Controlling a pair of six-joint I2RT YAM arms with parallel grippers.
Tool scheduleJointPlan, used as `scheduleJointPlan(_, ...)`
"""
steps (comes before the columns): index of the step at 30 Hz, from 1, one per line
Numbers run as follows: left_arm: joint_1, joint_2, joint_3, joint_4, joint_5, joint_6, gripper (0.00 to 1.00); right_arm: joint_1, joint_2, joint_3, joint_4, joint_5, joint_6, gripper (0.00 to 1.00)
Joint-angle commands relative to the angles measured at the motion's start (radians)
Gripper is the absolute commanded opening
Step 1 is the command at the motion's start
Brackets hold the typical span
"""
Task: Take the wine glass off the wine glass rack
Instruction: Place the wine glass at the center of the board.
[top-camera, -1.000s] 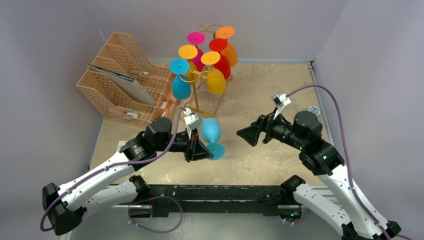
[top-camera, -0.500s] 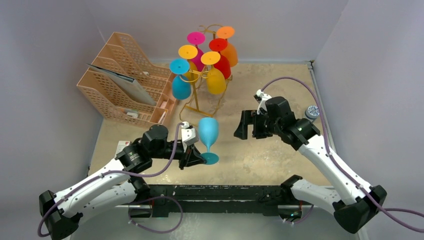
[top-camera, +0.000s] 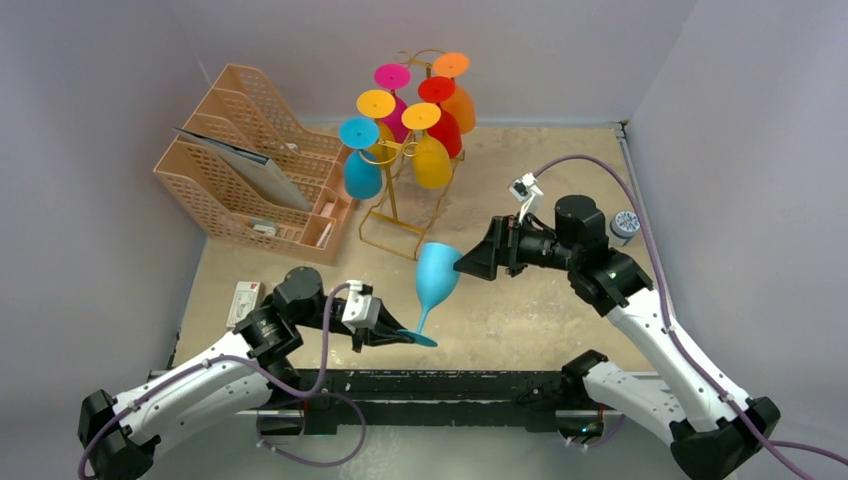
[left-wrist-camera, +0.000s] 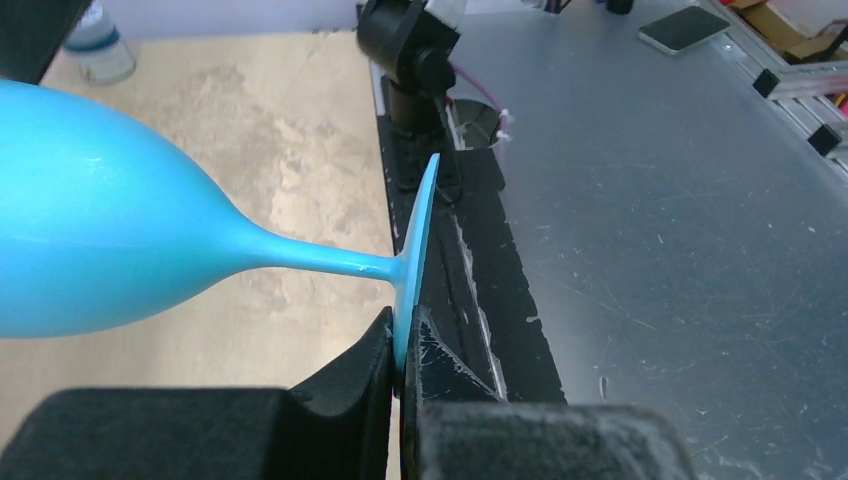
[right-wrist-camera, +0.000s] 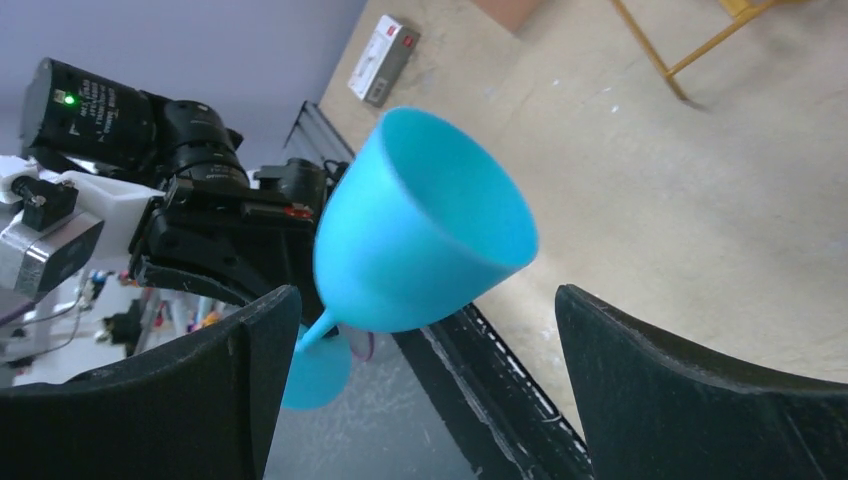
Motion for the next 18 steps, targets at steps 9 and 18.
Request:
scheduleJointPlan(9,-0.004,-0.027,-0.070,0.302,0.236,0.017,0.00,-0.022,0.044,-0.074,0.428,-0.369,0.179,0.86)
scheduleJointPlan(18,-0.004,0.002,-0.080,0.352,0.237,0.010,0.00,-0.022,0.037,-0.053,0.353,-0.511,0.136,0.71)
